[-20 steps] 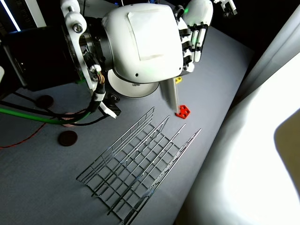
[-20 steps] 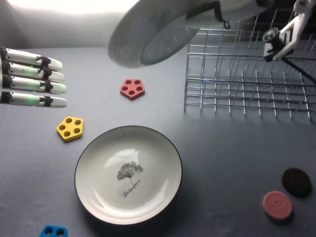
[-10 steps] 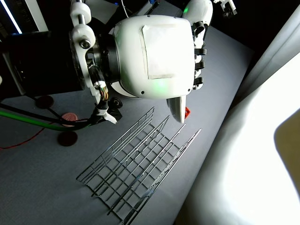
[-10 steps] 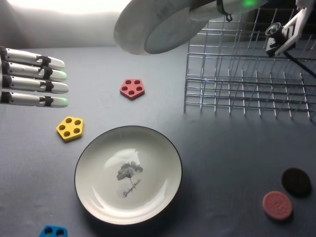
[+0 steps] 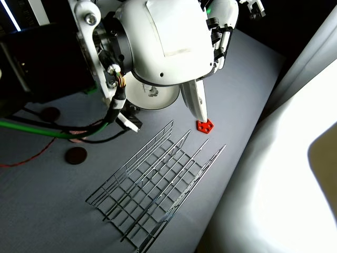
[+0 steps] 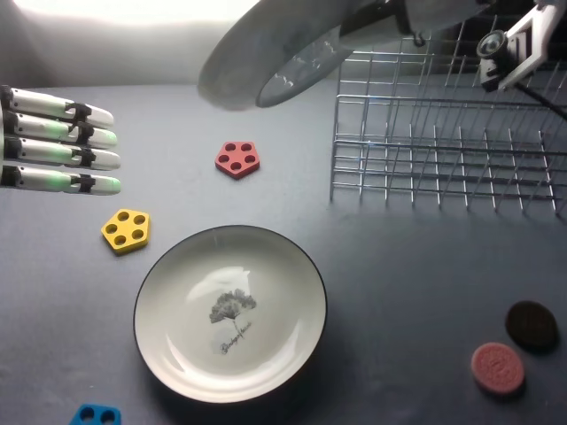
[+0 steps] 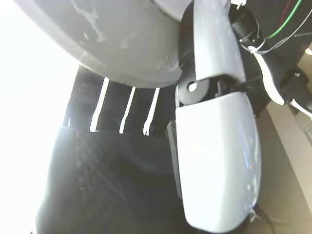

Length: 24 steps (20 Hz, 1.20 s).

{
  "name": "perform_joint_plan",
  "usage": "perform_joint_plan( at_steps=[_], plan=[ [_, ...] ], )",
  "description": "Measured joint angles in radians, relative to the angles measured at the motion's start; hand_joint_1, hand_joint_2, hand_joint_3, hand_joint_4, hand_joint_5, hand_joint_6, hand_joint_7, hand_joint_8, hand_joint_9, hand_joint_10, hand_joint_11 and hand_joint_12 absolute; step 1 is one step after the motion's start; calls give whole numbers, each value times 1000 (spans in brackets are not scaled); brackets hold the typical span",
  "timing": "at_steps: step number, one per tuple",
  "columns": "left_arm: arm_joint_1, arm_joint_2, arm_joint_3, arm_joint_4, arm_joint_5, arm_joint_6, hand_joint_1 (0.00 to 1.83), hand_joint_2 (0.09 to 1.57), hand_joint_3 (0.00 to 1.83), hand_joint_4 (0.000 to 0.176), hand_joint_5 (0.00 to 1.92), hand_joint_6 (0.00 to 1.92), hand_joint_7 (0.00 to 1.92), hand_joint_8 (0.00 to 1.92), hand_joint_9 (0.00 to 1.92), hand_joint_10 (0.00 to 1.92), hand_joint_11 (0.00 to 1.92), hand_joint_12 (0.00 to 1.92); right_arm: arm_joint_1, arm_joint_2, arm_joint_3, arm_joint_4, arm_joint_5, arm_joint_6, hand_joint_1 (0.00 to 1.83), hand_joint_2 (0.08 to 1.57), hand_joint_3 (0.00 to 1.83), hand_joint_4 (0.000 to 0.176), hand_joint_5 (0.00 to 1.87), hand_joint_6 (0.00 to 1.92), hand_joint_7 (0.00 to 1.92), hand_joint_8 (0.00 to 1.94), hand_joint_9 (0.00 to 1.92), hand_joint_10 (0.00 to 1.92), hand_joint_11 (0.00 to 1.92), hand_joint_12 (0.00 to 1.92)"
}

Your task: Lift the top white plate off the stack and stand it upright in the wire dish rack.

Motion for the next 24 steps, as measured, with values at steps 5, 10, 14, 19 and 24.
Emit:
perform_joint_plan(
  at_steps=[5,10,14,19,24],
  plan=[
    [0,4,1,1,-3,0,14,958,9,0,21,0,40,1,44,0,3,241,13,-10,66,109,-70,-62,1495,1058,0,0,980,997,1008,712,1090,709,999,1296],
    [0,4,1,0,-5,0,28,955,1,0,24,2,48,1,37,1,0,157,19,-11,89,91,-74,-22,1492,1081,0,0,909,1095,968,797,1046,786,940,1392],
    [0,4,1,0,-5,0,28,953,1,0,3,0,21,0,17,0,2,122,32,-11,91,82,-74,7,1494,1067,1,0,941,1047,1029,696,1059,758,967,1352],
    [0,4,1,1,-4,0,35,956,1,0,14,3,28,6,32,7,13,136,50,-8,109,54,-66,99,1494,1065,1,0,962,1029,1076,593,1062,762,937,1389],
    [0,4,1,0,-5,0,16,949,0,0,17,2,29,2,32,4,21,146,61,-3,122,-26,-69,263,1493,1073,0,0,936,1061,1022,698,1052,772,943,1381]
  ],
)
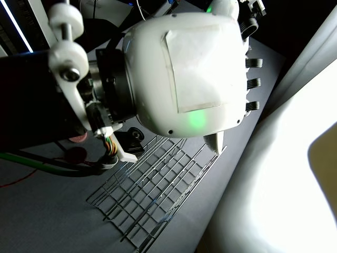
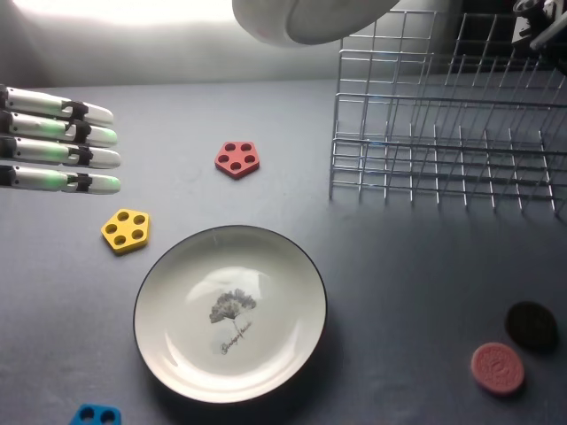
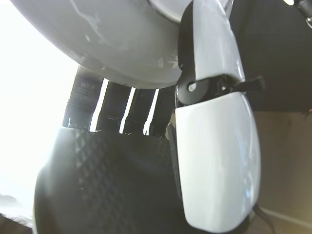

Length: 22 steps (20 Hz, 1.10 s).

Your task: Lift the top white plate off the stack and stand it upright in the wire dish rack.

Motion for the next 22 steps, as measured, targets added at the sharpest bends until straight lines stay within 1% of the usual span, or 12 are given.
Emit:
perform_joint_plan(
  at_steps=[4,6,8,10,13,15,16,17,19,20,21,22],
  plan=[
    [0,0,0,0,1,0,11,942,0,0,38,8,51,8,66,14,34,159,34,16,2,-22,8,110,1493,1073,2,0,934,1068,1026,667,1053,786,942,1388],
    [0,0,0,0,0,0,16,942,0,0,29,1,41,1,42,2,7,151,40,23,2,-45,0,184,1494,1064,1,0,956,1027,1043,647,1084,735,956,1367],
    [0,0,0,0,0,-2,29,942,0,0,33,3,41,3,38,3,18,159,41,35,2,-82,-32,289,1491,1080,2,0,934,1061,986,756,1042,794,924,1413],
    [0,0,0,0,1,-3,35,943,0,0,24,1,33,1,24,1,3,142,41,58,-7,-103,-66,362,1492,1080,2,0,924,1070,993,762,1047,784,920,1419],
    [0,0,0,0,0,-3,31,944,0,0,8,0,15,0,12,0,1,124,41,74,-9,-105,-84,394,1494,1066,0,0,964,1017,1025,702,1084,715,949,1372],
    [0,0,0,0,1,-3,3,942,0,0,1,0,11,0,7,0,0,121,40,79,-9,-115,-93,439,1491,1071,2,0,969,1024,989,762,1035,776,963,1342],
    [0,0,0,0,0,-3,20,947,2,0,3,1,14,2,10,2,0,121,40,83,-9,-135,-103,475,1402,1084,1,0,972,1071,977,824,1053,879,1010,889],
    [0,0,0,0,0,-3,18,951,3,0,8,3,21,4,10,2,0,120,40,86,-12,-148,-108,495,1385,1086,0,0,968,1082,986,823,1061,895,1087,651],
    [0,4,0,0,0,-3,29,952,2,0,17,5,28,5,20,5,7,103,37,97,-20,-153,-123,518,1382,1087,0,0,936,1123,999,811,1081,874,1140,470],
    [0,5,0,0,1,-5,42,948,0,0,31,9,41,9,33,9,20,110,37,106,-23,-154,-134,537,1474,1056,0,0,948,1032,1069,634,1164,631,1011,1156],
    [0,5,0,0,1,-8,31,947,0,0,38,10,53,12,47,13,33,119,37,114,-26,-155,-145,558,1493,1050,0,0,949,1018,1085,589,1183,579,974,1307],
    [0,5,0,1,0,-11,30,946,0,0,37,8,54,11,47,12,40,123,37,119,-27,-155,-151,565,1497,1050,0,0,954,1006,1080,593,1191,564,962,1341]
  ],
)
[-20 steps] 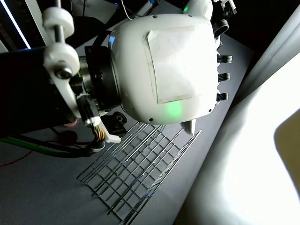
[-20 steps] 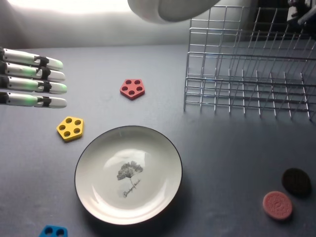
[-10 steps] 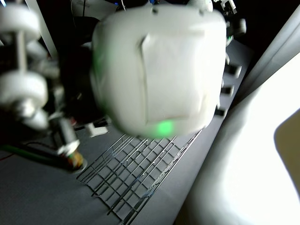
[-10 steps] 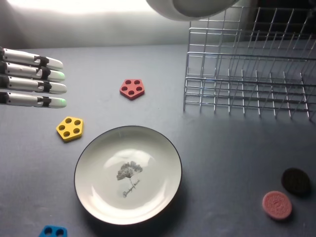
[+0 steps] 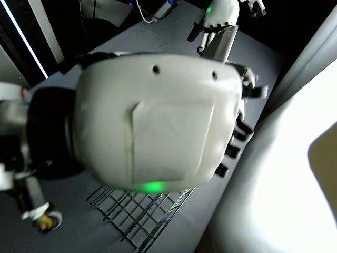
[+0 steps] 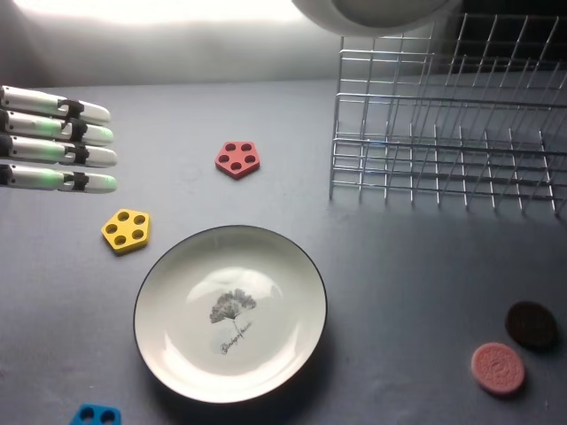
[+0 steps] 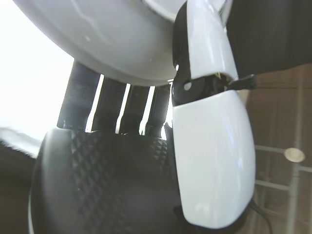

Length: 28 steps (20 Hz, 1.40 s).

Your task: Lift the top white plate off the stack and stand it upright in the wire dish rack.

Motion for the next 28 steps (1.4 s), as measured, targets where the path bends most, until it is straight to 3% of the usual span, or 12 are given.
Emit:
perform_joint_plan(
  at_steps=[13,14,15,17,19,20,21,24,25,26,27,28],
  plan=[
    [0,0,0,-2,-3,-3,25,951,3,0,29,7,40,6,39,10,13,139,-3,52,-6,-81,17,125,1497,1053,0,0,971,979,1067,599,1166,636,940,1372],
    [0,0,0,-2,-3,-4,24,947,1,0,29,6,45,8,42,10,17,143,-3,58,-6,-89,37,130,1413,1054,5,0,975,1004,1065,683,1169,744,1019,884],
    [0,0,0,-2,-3,-3,25,944,0,0,17,1,36,3,33,5,9,141,-3,62,-6,-100,53,134,1482,1046,1,0,981,929,1068,655,1185,622,989,1243],
    [0,0,0,-2,-6,-4,26,955,3,0,7,0,30,1,30,3,0,143,-3,66,-2,-111,71,147,1396,1058,0,0,968,1011,1082,686,1169,770,1117,605],
    [0,0,0,-2,-6,-3,27,946,0,0,3,0,33,2,25,0,0,137,-7,72,0,-114,78,149,1389,1066,0,0,943,1067,1079,698,1131,820,1190,410],
    [0,0,0,-2,-6,-3,15,944,0,0,12,3,42,5,31,3,1,139,-13,76,0,-110,82,153,1477,1042,0,0,961,981,1133,544,1180,609,1049,1119],
    [0,0,0,-2,-6,-4,24,942,0,0,10,2,31,0,32,3,10,144,-27,79,0,-104,87,156,1495,1038,0,0,968,968,1147,502,1182,573,1017,1262],
    [0,0,0,-2,-6,-4,11,947,0,0,9,4,30,5,23,2,5,129,-63,95,-6,-108,94,158,1498,1040,1,0,974,946,1117,554,1174,588,997,1317],
    [0,0,0,-2,-6,-4,18,951,2,0,1,0,22,1,7,0,0,123,-71,101,-7,-110,95,158,1413,1050,3,0,981,989,1092,644,1171,728,1039,855],
    [0,0,0,-2,-6,-4,9,953,2,0,2,1,25,2,10,2,3,124,-81,108,-11,-95,96,159,1396,1058,0,0,974,1016,1086,660,1158,783,1116,612],
    [0,0,0,-2,-6,-3,12,957,3,0,0,0,15,0,1,0,0,116,-84,111,-11,-90,97,159,1477,1050,0,0,960,991,1079,628,1166,635,1014,1181],
    [0,0,0,-2,-6,-3,12,958,3,0,0,0,13,0,0,0,0,115,-92,113,-11,-79,100,163,1494,1048,0,0,953,987,1085,615,1166,608,995,1297]
  ],
)
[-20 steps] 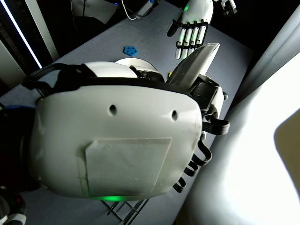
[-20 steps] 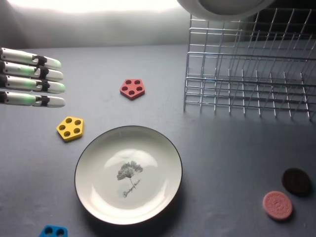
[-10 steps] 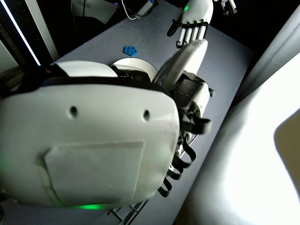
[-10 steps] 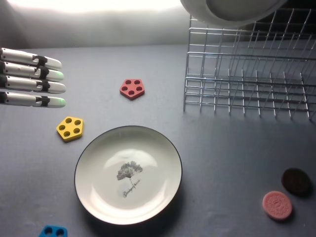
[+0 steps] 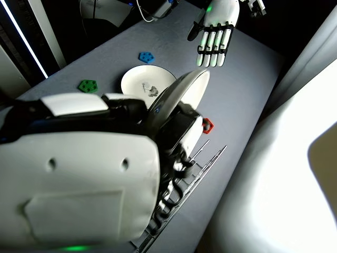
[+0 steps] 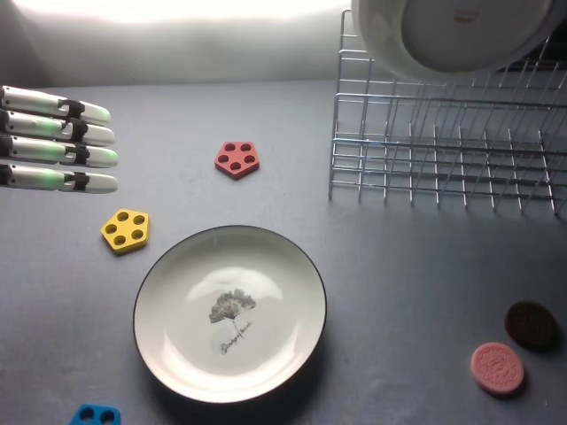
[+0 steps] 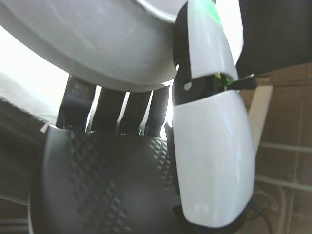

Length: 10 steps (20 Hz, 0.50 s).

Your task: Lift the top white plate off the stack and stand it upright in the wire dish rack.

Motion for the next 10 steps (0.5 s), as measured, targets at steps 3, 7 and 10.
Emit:
perform_joint_plan(
  at_steps=[3,7,10],
  plan=[
    [0,0,0,-1,0,0,6,958,1,0,14,4,36,8,18,6,2,121,-21,3,-5,-8,2,0,1500,1034,0,0,970,932,1121,554,1223,513,1024,1284],
    [0,0,0,0,0,0,15,953,0,0,0,0,3,1,0,0,10,29,-24,19,-8,0,5,0,1495,1045,0,0,955,988,1100,569,1175,601,1006,1288],
    [0,0,0,-1,0,0,35,958,1,0,0,0,0,0,0,0,0,10,-29,19,-1,-2,5,0,1416,1042,3,0,984,996,1140,575,1185,682,1076,823]
  ],
)
